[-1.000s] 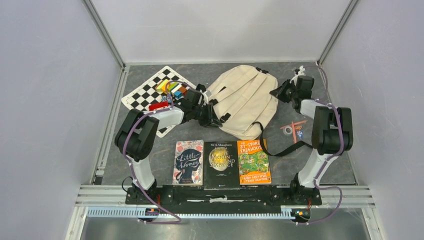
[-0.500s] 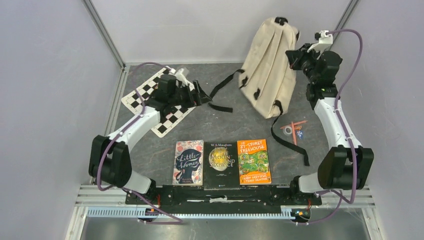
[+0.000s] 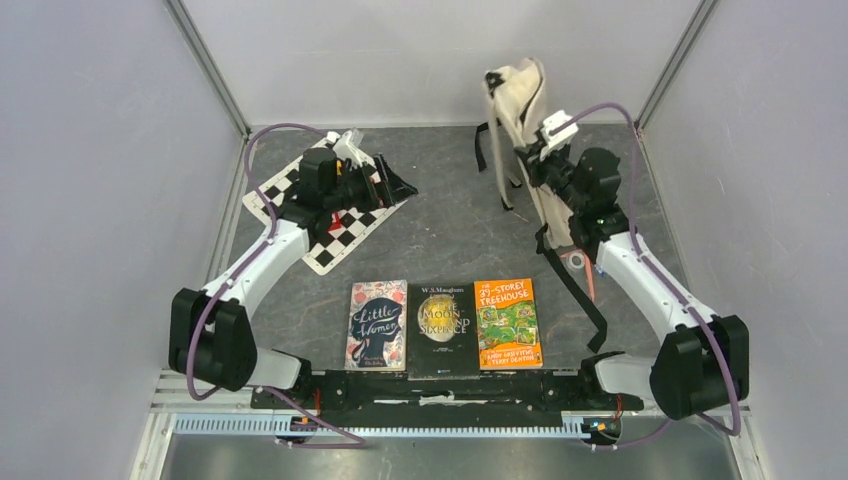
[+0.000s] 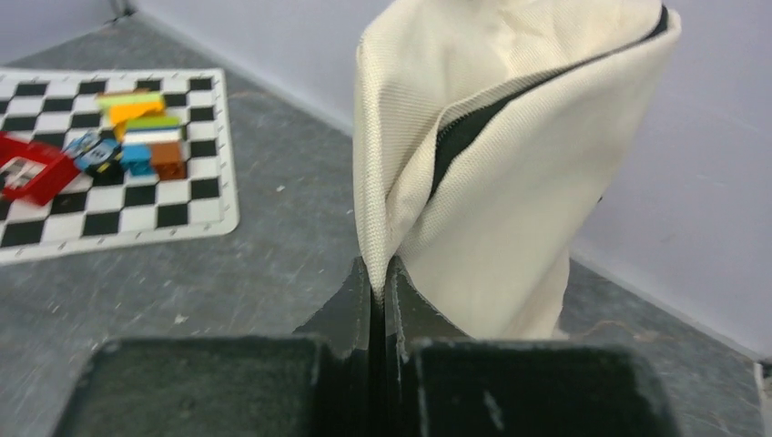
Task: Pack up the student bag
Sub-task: Adjust the student bag at the center of the board.
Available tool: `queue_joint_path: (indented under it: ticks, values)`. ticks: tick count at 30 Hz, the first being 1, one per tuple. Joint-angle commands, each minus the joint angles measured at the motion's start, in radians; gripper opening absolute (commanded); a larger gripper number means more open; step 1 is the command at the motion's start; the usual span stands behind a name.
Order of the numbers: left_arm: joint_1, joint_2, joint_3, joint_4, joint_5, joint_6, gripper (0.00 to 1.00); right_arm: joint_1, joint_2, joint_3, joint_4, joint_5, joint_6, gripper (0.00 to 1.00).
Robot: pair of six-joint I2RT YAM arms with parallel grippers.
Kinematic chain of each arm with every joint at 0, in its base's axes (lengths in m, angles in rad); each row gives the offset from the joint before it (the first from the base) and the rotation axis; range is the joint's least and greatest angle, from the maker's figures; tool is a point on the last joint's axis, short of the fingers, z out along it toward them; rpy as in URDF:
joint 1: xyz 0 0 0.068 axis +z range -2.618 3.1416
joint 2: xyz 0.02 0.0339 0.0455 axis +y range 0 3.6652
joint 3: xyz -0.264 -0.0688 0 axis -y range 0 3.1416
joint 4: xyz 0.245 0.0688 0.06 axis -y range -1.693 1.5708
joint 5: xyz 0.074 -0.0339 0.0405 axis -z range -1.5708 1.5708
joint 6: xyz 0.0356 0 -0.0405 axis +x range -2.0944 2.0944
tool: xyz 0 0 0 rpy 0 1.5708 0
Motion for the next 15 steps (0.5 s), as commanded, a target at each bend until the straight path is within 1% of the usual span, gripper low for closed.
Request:
queue_joint_path:
  ticks: [1, 4, 6, 9, 11, 15]
  values:
    - [0.0, -0.087, -0.037, 0.127, 0.066, -0.102, 1.0, 0.079, -0.09, -0.121, 0.108, -0.003, -0.025, 0.0]
    - [0.0, -0.152, -0.139, 0.256, 0.086, -0.246, 1.0, 0.14, -0.14, -0.215, 0.115, 0.027, -0.017, 0.0]
    - [0.003, -0.196, -0.178, 0.283, 0.086, -0.304, 1.0, 0.167, -0.166, -0.269, 0.133, 0.032, 0.002, 0.0]
    - [0.004, -0.274, -0.225, 0.284, 0.051, -0.344, 1.0, 0.209, -0.186, -0.331, 0.161, 0.014, 0.027, 0.0]
    - [0.006, -0.327, -0.245, 0.251, 0.023, -0.343, 1.0, 0.247, -0.183, -0.35, 0.156, 0.012, 0.024, 0.0]
    - [0.01, -0.439, -0.267, 0.102, -0.08, -0.276, 1.0, 0.318, -0.159, -0.37, 0.154, 0.008, 0.019, 0.0]
